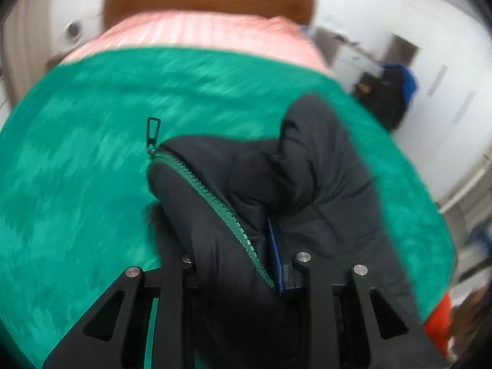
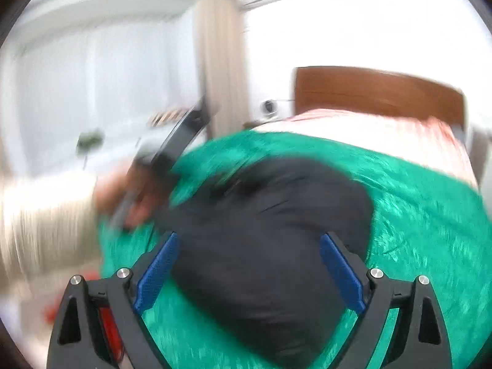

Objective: Fold large clothes

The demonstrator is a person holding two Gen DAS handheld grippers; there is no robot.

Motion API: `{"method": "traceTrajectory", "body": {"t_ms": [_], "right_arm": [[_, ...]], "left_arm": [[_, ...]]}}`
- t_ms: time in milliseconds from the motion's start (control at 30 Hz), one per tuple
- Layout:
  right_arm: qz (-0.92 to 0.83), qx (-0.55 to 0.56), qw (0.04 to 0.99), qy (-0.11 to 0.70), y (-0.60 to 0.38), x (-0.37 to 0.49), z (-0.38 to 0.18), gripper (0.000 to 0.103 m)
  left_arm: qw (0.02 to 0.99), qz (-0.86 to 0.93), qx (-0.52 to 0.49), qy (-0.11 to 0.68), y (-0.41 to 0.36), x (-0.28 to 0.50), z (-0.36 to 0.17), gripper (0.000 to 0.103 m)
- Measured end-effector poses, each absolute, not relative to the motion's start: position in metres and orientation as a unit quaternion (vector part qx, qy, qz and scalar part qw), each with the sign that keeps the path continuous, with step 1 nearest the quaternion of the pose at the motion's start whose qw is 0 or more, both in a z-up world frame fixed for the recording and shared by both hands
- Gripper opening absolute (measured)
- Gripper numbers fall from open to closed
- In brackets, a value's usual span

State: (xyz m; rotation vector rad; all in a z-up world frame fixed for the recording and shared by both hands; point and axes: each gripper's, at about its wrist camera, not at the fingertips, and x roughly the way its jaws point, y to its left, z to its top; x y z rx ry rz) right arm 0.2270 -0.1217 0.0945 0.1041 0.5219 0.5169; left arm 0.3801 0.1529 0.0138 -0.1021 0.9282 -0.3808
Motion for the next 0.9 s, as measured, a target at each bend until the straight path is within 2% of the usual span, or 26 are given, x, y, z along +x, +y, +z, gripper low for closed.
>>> {"method": "traceTrajectory", "body": {"t_ms": [200, 267, 300, 333, 400, 467, 600, 767, 900], "right_arm": [[0.198, 0.102, 0.930, 0.293, -0.101, 0.356, 0.079, 0.092], [0.197, 0.063, 0.922, 0.326, -0.073, 0.396, 0.054, 0.092], [0.190, 0.048, 0.909, 0.368, -0.060, 0.418, 0.031, 0.092], [0.177, 0.042, 0.887, 0.425, -0.048, 0.440, -0.003, 0.097], [0.152, 0.044, 0.886, 0.436, -0.048, 0.453, -0.030, 0.103], [0.146, 0.072, 0.882, 0.442, -0.061, 0.460, -0.042, 0.103], [0.158, 0.066, 0.884, 0.435, -0.072, 0.447, -0.028, 0.102], [0.226, 0.041, 0.912, 0.339, -0.056, 0.331, 0.027, 0.102], [0.237, -0.065, 0.918, 0.312, -0.004, 0.262, 0.006, 0.102]], "left_arm": [[0.874, -0.171, -0.123, 0.438, 0.190, 0.374, -0.025, 0.028], [0.877, -0.171, -0.117, 0.434, 0.184, 0.374, -0.031, 0.028], [0.878, -0.170, -0.115, 0.433, 0.181, 0.375, -0.033, 0.028], [0.879, -0.165, -0.113, 0.433, 0.179, 0.376, -0.037, 0.028], [0.877, -0.159, -0.128, 0.434, 0.180, 0.375, -0.044, 0.031], [0.869, -0.163, -0.157, 0.439, 0.185, 0.380, -0.053, 0.032], [0.878, -0.154, -0.112, 0.439, 0.169, 0.375, -0.045, 0.032], [0.889, -0.136, -0.066, 0.432, 0.164, 0.362, -0.033, 0.032], [0.895, -0.124, -0.036, 0.427, 0.159, 0.354, -0.028, 0.032]]}}
